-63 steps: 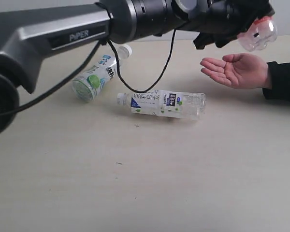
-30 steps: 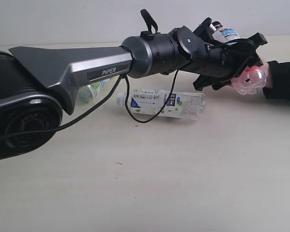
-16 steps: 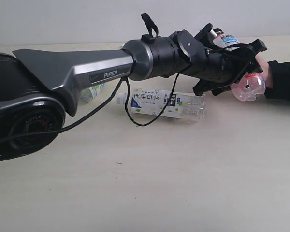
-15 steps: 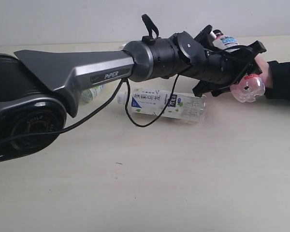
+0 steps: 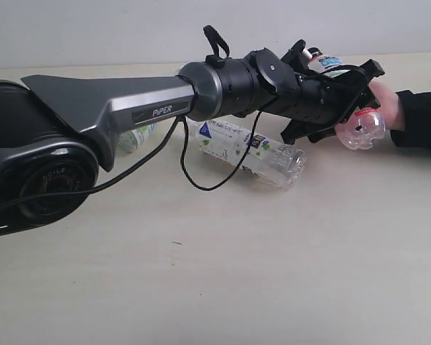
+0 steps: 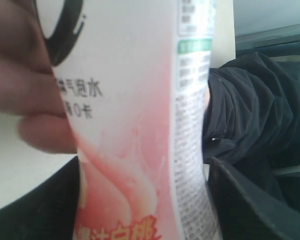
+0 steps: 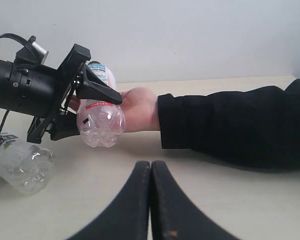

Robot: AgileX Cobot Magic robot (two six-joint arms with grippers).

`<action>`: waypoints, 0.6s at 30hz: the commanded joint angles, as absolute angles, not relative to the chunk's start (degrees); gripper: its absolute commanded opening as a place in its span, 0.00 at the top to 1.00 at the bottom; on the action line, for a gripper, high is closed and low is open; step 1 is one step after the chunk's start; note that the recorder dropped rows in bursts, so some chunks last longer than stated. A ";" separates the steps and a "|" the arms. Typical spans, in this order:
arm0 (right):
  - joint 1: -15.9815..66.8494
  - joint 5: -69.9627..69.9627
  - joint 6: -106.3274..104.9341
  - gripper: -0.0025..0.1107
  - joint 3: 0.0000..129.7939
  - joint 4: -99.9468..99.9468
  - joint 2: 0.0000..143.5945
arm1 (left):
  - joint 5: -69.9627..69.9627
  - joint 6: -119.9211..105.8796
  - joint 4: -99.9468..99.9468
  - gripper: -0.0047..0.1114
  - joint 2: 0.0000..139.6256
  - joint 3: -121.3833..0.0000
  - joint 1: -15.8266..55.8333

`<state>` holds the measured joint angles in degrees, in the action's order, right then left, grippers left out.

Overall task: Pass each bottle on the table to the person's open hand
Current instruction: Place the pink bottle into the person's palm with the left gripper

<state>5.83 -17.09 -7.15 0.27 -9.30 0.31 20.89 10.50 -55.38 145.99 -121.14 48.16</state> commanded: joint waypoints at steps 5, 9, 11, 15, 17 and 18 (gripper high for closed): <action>5.38 -16.63 -7.42 0.98 0.00 -9.47 0.00 | 20.18 10.26 -55.71 0.62 146.02 -121.43 47.29; 5.38 -16.63 -7.42 0.98 0.00 -9.47 0.00 | 19.01 10.26 -55.71 0.62 146.02 -121.43 47.29; 5.38 -16.63 -7.42 0.98 0.00 -9.47 0.00 | 18.71 10.12 -55.71 0.62 146.02 -121.43 47.29; 5.38 -16.63 -7.32 0.98 0.00 -9.47 0.00 | 18.74 10.04 -55.71 0.57 146.02 -121.43 47.09; 5.38 -16.63 -7.32 0.98 0.00 -9.47 0.00 | 18.87 8.76 -55.86 0.50 146.02 -121.43 47.09; 5.38 -16.63 -7.32 0.98 0.00 -9.47 0.00 | 18.87 8.59 -55.86 0.47 146.02 -121.43 47.09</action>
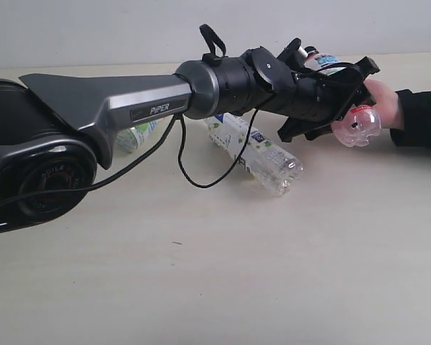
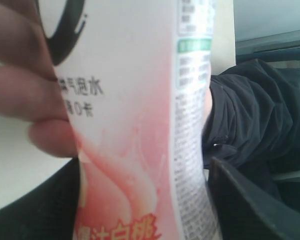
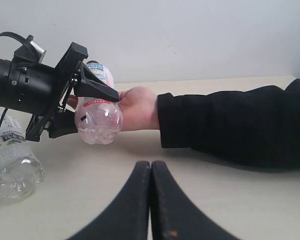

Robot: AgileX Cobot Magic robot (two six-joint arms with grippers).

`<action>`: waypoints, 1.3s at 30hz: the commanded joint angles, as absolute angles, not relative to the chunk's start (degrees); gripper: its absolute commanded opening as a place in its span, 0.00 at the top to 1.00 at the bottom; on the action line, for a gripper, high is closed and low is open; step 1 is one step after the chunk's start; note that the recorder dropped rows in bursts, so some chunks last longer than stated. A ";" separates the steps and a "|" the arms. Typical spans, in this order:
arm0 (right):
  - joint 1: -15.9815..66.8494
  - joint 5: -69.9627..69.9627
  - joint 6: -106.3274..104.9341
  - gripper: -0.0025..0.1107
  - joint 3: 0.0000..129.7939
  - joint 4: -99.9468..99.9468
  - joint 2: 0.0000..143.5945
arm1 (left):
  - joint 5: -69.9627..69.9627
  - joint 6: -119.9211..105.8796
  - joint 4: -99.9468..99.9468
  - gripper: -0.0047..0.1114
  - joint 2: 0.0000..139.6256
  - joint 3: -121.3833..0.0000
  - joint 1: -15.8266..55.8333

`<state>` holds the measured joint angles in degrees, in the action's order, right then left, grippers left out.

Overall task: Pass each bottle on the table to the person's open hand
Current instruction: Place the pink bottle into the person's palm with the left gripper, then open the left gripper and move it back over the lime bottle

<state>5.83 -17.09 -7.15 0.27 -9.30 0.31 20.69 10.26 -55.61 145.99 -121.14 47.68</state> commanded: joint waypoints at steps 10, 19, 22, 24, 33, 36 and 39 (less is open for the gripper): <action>5.38 -16.63 -7.31 0.98 0.00 -9.47 0.00 | 19.11 8.14 -56.09 0.41 146.02 -121.43 47.09; 5.38 -16.63 -7.43 0.98 0.00 -9.47 0.00 | 19.11 5.97 -56.09 0.17 146.02 -121.43 47.09; 5.38 -16.63 -7.43 0.98 0.00 -9.47 0.00 | 19.15 5.97 -56.09 0.17 146.02 -121.43 47.09; 5.38 -16.63 -7.31 0.98 0.00 -9.47 0.00 | 19.15 5.97 -56.09 0.17 146.02 -121.43 47.09; 5.38 -16.63 -7.31 0.98 0.00 -9.47 0.00 | 21.11 3.95 -55.98 0.17 145.14 -121.43 46.95; 5.38 -16.63 -7.31 0.98 0.00 -9.47 0.00 | 21.22 2.65 -55.98 0.17 143.97 -121.43 46.95; 5.38 -16.63 -7.31 0.98 0.00 -9.47 0.00 | 21.84 0.41 -55.98 0.17 142.42 -121.43 46.95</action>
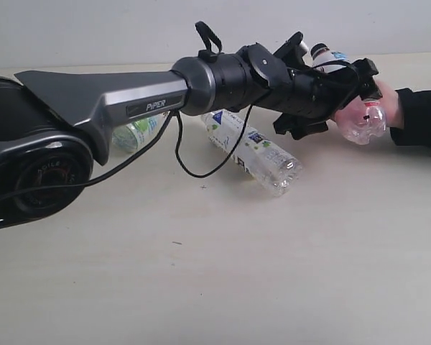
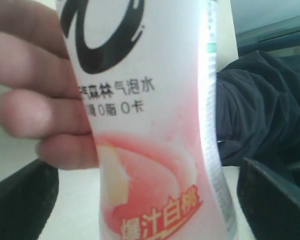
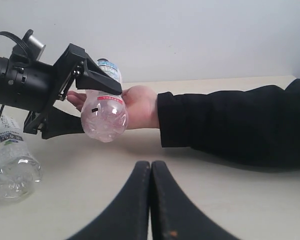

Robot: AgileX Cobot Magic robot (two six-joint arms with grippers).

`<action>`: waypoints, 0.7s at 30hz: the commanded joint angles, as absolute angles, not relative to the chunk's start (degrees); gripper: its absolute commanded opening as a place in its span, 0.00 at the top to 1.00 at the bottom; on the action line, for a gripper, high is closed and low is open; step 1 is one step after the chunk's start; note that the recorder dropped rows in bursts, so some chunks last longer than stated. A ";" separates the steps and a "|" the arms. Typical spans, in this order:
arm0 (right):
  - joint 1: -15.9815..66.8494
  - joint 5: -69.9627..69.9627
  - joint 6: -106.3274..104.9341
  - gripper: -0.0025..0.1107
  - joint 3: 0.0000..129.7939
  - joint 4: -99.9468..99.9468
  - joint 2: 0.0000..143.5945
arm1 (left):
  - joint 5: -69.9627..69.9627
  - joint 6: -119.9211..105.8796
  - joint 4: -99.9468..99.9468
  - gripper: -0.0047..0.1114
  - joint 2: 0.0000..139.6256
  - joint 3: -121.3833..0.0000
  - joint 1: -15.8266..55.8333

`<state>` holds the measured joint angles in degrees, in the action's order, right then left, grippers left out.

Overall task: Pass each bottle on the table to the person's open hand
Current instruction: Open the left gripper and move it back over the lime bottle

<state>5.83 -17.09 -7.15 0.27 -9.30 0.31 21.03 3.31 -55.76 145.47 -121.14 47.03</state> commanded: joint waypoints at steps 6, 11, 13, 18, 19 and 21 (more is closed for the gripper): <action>5.38 -16.63 -7.31 0.98 0.00 -9.47 0.00 | 24.87 -5.34 -54.95 0.17 138.91 -121.43 46.95; 5.38 -16.63 -7.31 0.98 0.00 -9.47 0.00 | 29.01 -5.97 -51.02 0.28 135.46 -121.43 46.73; 5.38 -16.63 -7.31 0.98 0.00 -9.47 0.00 | 30.51 -5.97 -49.07 0.42 134.04 -121.43 46.73; 5.38 -16.63 -7.31 0.98 0.00 -9.47 0.00 | 36.23 -5.97 -44.26 0.89 130.75 -121.43 46.73; 5.38 -16.63 -7.31 0.98 0.00 -9.47 0.00 | 37.83 -5.97 -43.29 0.96 129.98 -121.43 46.73; 5.38 -16.63 -7.31 0.98 0.00 -9.47 0.00 | 40.84 -5.97 -41.08 0.95 128.70 -121.43 46.73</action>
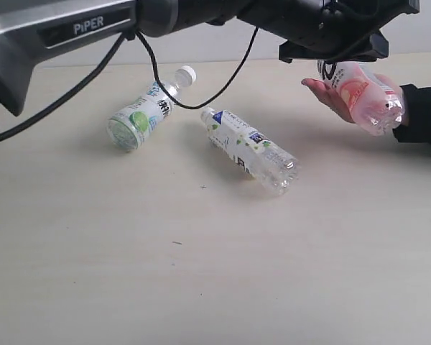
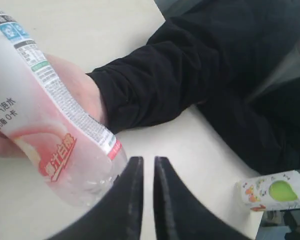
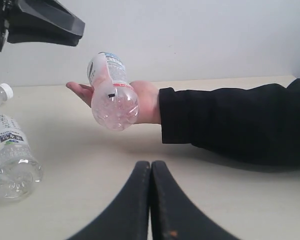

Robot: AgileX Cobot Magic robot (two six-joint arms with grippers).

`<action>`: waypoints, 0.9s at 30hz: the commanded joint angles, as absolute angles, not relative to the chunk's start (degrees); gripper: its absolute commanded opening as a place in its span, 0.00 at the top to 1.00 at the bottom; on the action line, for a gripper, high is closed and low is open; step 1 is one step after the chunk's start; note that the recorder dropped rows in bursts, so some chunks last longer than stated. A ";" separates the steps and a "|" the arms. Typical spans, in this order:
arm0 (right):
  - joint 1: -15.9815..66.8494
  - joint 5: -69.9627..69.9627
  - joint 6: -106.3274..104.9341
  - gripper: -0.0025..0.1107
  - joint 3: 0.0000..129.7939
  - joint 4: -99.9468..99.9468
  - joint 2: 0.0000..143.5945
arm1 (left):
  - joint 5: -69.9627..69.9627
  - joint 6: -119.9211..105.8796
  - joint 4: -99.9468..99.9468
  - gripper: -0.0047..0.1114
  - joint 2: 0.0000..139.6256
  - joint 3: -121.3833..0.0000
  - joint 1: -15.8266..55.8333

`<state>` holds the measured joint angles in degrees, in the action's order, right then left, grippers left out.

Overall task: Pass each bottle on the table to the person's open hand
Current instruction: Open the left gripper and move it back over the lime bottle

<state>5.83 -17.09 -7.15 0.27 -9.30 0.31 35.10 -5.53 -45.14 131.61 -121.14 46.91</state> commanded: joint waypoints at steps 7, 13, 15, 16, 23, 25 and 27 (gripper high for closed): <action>5.38 -16.63 -7.31 0.98 0.00 -9.47 0.00 | 53.04 -3.75 -24.58 0.96 123.89 -121.43 46.73; 5.38 -16.63 -7.31 0.98 0.00 -9.47 0.00 | 63.28 3.12 -8.07 0.96 120.21 -121.43 46.73; 5.38 -16.63 -7.31 0.98 0.00 -9.47 0.00 | 66.19 3.68 -4.95 0.96 118.95 -121.43 46.73; 5.38 -16.63 -7.31 0.98 0.00 -9.47 0.00 | 67.45 3.68 -3.13 0.96 118.04 -121.29 46.73; 5.38 -16.63 -7.31 0.98 0.00 -9.47 0.00 | 63.85 3.68 1.05 0.96 106.36 -105.47 46.73; 5.38 -16.63 -7.31 0.98 0.00 -9.47 0.00 | 60.45 3.68 4.45 0.96 101.35 -98.17 46.73; 5.38 -16.63 -7.31 0.98 0.00 -9.47 0.00 | 56.95 5.15 8.59 0.96 96.18 -91.61 46.73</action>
